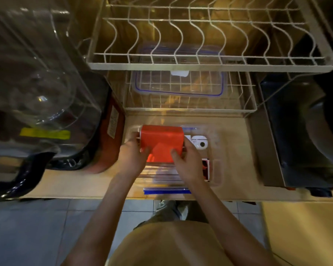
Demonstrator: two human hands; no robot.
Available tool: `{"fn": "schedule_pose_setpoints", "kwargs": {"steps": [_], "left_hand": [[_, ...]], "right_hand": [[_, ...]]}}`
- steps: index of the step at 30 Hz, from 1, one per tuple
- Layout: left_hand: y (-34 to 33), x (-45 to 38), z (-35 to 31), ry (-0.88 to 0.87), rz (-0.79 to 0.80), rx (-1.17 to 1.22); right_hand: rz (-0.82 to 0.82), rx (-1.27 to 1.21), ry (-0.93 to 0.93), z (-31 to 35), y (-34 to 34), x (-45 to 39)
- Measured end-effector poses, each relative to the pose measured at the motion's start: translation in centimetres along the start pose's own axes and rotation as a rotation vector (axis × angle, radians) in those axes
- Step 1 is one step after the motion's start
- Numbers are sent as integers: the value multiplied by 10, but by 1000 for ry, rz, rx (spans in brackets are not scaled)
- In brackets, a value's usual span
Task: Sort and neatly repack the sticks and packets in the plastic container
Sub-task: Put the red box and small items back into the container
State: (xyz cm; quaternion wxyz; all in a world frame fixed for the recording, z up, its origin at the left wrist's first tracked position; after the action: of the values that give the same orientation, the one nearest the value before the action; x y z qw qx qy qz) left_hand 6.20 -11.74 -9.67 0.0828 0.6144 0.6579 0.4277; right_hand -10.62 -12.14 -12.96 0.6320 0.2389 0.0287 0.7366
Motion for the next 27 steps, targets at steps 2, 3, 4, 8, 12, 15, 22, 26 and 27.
{"fn": "schedule_pose_setpoints", "kwargs": {"steps": [2, 3, 4, 8, 12, 15, 22, 26, 27], "left_hand": [[-8, -1, 7, 17, 5, -57], [-12, 0, 10, 24, 7, -84], [-15, 1, 12, 26, 8, -103], [-26, 3, 17, 21, 14, -79], [-33, 2, 23, 22, 21, -61], [-40, 3, 27, 12, 51, 0], [-43, 7, 26, -53, 32, 18], [-41, 8, 28, -66, 24, 13], [-40, 7, 28, -68, 19, 3]], "right_hand": [[29, 25, 18, -4, -6, 1], [40, 51, 25, -6, -8, 1], [50, 77, 31, -9, -11, 1], [63, 187, 59, -10, -16, -2], [62, 218, 54, -9, -18, -6], [73, 202, 43, -10, -18, -6], [91, 228, 30, -13, -19, -5], [78, 241, -1, -16, -18, -6], [76, 247, -12, -17, -18, -6]]}}
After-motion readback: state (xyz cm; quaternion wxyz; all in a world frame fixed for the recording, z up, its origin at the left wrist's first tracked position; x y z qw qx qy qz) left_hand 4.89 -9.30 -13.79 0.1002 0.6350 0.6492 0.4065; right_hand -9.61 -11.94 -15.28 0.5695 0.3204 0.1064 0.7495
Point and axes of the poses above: each hand's wrist, its own x-axis away from the middle knuckle, its own y-axis out of the back of the hand, z = x × y, the point moved 9 cm from there along -x, towards the middle knuckle, and after that the axes turned 5 degrees about z, right-handed, at the moved point
